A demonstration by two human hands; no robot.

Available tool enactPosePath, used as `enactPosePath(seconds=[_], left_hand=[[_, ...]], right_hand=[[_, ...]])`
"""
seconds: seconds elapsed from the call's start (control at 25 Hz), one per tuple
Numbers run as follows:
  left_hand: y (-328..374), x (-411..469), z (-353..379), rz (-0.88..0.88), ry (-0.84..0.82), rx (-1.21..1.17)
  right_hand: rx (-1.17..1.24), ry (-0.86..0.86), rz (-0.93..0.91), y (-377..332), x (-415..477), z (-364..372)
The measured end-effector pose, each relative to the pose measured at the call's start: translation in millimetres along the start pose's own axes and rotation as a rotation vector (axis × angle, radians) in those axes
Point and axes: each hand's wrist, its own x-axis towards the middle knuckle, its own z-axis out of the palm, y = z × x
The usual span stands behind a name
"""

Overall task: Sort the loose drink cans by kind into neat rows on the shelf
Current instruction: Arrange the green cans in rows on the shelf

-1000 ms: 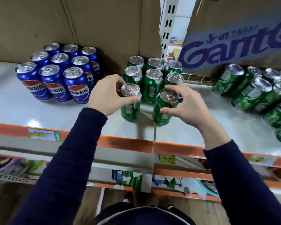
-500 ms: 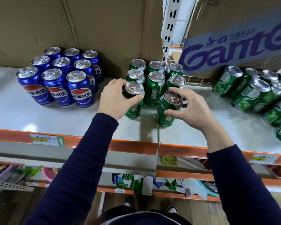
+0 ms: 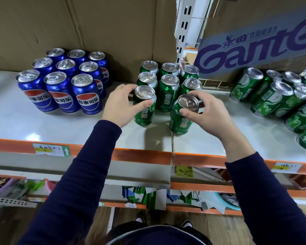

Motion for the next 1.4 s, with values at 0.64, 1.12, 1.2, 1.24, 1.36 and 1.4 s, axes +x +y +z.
enactPosePath(seconds=[0.64, 1.12, 1.2, 1.24, 1.36, 1.4], left_hand=[[-52.2, -72.6, 28.1, -0.007, 0.040, 0.460], [28.6, -69.0, 77.1, 0.403, 0.062, 0.094], [56.8, -57.6, 100.4, 0.477, 0.028, 0.029], [71.8, -52.5, 113.6, 0.496, -0.007, -0.003], [116.3, -38.8, 154.9, 0.518, -0.124, -0.055], [124.4, -35.0, 162.9, 0.520, -0.148, -0.051]], right_hand=[[-0.042, 0.098, -0.091, -31.0, 23.4, 32.5], [0.032, 0.350, 0.005, 46.9, -55.1, -8.5], [-0.001, 0.434, 0.089, 76.2, -75.4, -35.5], [-0.033, 0.475, 0.139, 91.2, -86.7, -51.0], [-0.174, 0.628, 0.258, 136.2, -114.8, -104.2], [-0.207, 0.666, 0.286, 146.9, -117.8, -118.0]])
